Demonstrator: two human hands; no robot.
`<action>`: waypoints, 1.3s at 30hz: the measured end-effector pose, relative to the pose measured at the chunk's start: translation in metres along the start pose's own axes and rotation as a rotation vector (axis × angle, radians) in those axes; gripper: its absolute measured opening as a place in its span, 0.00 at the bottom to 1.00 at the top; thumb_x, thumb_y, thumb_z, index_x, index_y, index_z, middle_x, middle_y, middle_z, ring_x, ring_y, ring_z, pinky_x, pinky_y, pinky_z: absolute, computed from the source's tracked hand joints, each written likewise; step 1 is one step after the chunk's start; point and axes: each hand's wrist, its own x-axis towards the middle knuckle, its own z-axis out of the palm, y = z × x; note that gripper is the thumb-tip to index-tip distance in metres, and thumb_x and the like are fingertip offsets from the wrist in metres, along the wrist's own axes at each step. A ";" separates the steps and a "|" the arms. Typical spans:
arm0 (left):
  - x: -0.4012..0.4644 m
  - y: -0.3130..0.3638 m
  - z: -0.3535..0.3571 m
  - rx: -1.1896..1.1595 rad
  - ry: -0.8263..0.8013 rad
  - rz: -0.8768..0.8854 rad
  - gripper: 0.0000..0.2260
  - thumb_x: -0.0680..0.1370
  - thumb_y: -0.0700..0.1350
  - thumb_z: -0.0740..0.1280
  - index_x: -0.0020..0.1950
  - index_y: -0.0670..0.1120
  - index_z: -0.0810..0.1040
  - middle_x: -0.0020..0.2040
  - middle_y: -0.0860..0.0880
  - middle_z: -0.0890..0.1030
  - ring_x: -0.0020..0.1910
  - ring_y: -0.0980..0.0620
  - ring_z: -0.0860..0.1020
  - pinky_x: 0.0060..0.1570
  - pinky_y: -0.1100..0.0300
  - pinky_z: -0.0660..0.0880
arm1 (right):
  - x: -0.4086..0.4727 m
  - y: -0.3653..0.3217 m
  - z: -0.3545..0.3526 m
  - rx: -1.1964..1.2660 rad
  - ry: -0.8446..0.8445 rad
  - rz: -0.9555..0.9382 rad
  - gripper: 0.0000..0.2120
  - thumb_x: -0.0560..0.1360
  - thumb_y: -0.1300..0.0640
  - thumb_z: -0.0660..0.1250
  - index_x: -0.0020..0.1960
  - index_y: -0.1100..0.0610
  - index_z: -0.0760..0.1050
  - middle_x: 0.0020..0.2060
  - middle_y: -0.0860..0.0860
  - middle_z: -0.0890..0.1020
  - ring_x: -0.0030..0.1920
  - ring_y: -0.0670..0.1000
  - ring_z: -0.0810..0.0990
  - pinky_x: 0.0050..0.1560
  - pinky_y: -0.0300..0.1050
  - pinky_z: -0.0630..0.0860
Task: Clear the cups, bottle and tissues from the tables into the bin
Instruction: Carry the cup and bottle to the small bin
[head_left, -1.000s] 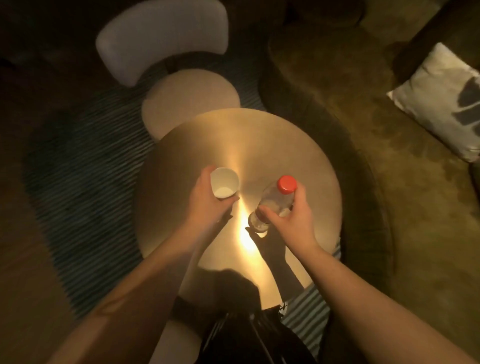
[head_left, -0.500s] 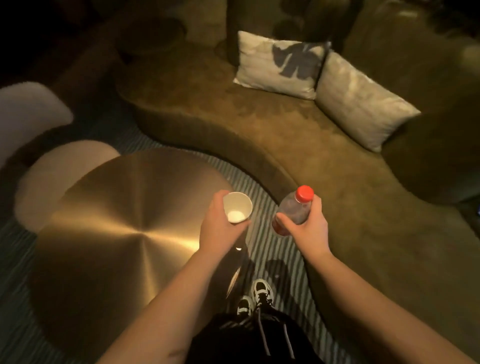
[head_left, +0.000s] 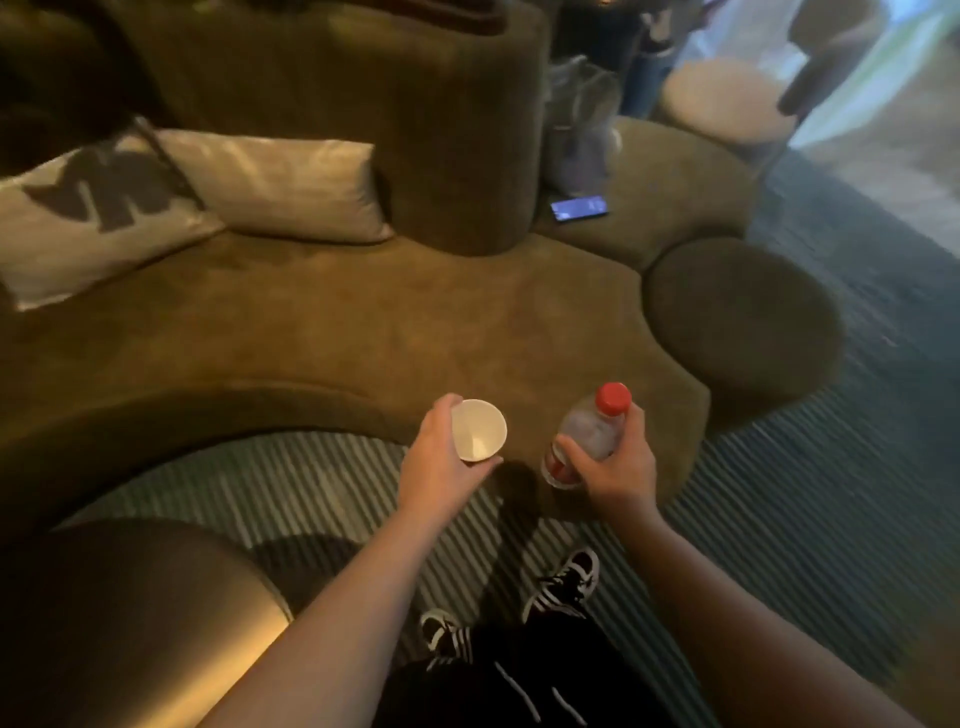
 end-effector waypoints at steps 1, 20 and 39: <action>0.005 0.018 0.017 0.015 -0.048 0.037 0.38 0.62 0.56 0.78 0.64 0.57 0.60 0.62 0.54 0.71 0.59 0.51 0.72 0.54 0.55 0.72 | 0.002 0.008 -0.021 0.016 0.056 0.023 0.34 0.64 0.48 0.77 0.64 0.43 0.63 0.55 0.44 0.75 0.57 0.48 0.76 0.58 0.49 0.74; 0.030 0.398 0.392 0.058 -0.589 0.638 0.35 0.65 0.59 0.75 0.65 0.58 0.60 0.60 0.53 0.72 0.51 0.58 0.69 0.45 0.60 0.68 | 0.056 0.214 -0.456 0.119 0.823 0.277 0.30 0.66 0.49 0.76 0.63 0.49 0.65 0.56 0.51 0.77 0.55 0.54 0.77 0.56 0.54 0.75; 0.167 0.645 0.633 0.032 -0.542 0.640 0.34 0.67 0.56 0.75 0.66 0.53 0.61 0.60 0.48 0.73 0.50 0.53 0.70 0.43 0.56 0.70 | 0.300 0.300 -0.721 0.045 0.856 0.235 0.31 0.66 0.51 0.77 0.64 0.48 0.65 0.55 0.46 0.75 0.55 0.50 0.76 0.56 0.49 0.74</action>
